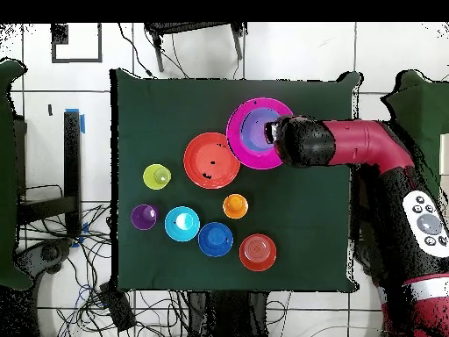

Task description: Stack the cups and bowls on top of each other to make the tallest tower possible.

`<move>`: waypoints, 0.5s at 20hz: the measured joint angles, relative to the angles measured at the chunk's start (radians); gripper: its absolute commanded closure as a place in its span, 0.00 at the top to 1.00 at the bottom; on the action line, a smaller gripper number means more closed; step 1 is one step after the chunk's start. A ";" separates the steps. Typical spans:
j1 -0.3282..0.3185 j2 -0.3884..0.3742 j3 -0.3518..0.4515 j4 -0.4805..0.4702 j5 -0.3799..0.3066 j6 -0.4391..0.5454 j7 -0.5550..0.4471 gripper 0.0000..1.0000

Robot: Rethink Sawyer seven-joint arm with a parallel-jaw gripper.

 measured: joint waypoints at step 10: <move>0.003 0.005 -0.021 0.000 -0.027 -0.070 0.000 0.00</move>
